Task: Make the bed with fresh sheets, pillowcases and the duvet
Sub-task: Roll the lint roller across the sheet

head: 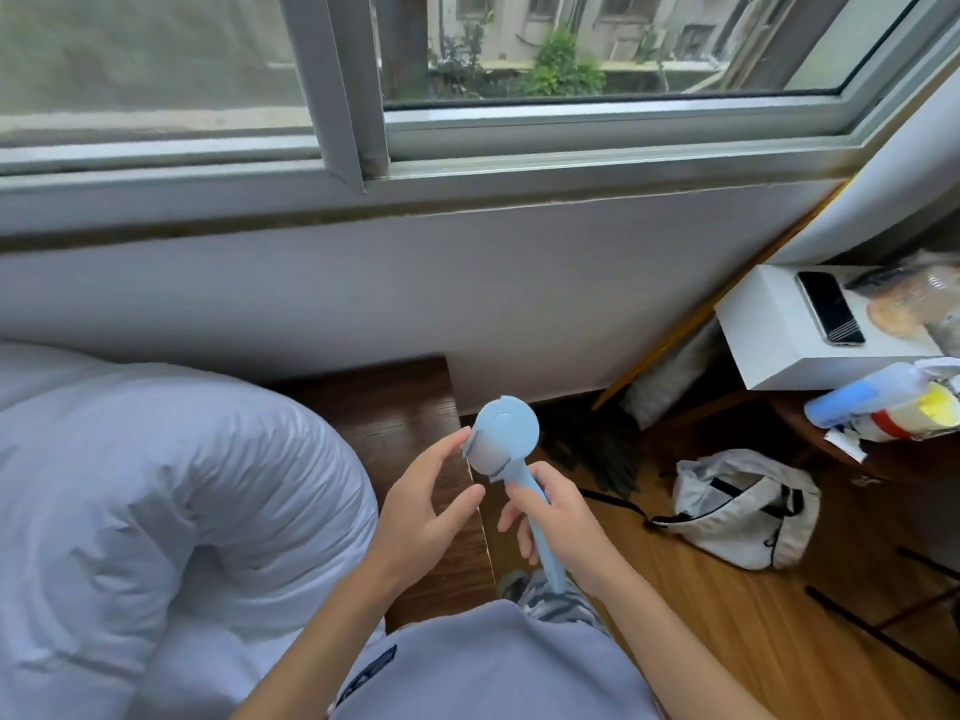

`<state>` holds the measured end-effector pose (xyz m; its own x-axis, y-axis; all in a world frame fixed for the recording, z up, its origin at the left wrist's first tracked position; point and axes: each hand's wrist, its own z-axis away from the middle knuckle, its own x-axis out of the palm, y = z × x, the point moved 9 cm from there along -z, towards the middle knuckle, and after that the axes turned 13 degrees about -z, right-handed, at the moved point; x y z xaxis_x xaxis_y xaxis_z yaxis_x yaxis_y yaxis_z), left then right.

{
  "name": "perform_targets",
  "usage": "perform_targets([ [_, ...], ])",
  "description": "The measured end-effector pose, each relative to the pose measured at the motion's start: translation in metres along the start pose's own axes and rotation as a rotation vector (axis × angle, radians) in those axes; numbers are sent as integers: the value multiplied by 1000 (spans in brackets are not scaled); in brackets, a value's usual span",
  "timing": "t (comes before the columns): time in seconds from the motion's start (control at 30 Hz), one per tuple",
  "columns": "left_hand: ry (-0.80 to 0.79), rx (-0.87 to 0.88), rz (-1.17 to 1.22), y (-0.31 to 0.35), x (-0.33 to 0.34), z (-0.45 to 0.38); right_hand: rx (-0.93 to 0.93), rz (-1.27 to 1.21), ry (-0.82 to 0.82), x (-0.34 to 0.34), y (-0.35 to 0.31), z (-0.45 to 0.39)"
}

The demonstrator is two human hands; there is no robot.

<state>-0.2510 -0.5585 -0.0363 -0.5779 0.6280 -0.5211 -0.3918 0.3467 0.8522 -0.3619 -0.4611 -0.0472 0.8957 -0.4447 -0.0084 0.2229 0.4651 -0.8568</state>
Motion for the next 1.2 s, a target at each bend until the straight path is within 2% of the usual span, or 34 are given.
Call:
perform_targets([
  [0.17, 34, -2, -108, -9, -12, -15, 130, -125, -138, 11, 0, -17],
  [0.33, 54, -114, -87, -19, -25, -43, 136, -18, -306, 13, -15, -46],
  [0.57, 46, -377, 96, -30, -16, -77, 99, 164, -457, 6, -25, -94],
  [0.77, 120, -506, 201, -39, 0, -95, 143, 201, -550, -12, -25, -125],
  [0.9, 181, -572, 72, -47, 8, -97, 142, 243, -559, -17, -25, -142],
  [1.2, 247, -655, -391, -63, 1, -104, 189, 232, -512, -7, -16, -165],
])
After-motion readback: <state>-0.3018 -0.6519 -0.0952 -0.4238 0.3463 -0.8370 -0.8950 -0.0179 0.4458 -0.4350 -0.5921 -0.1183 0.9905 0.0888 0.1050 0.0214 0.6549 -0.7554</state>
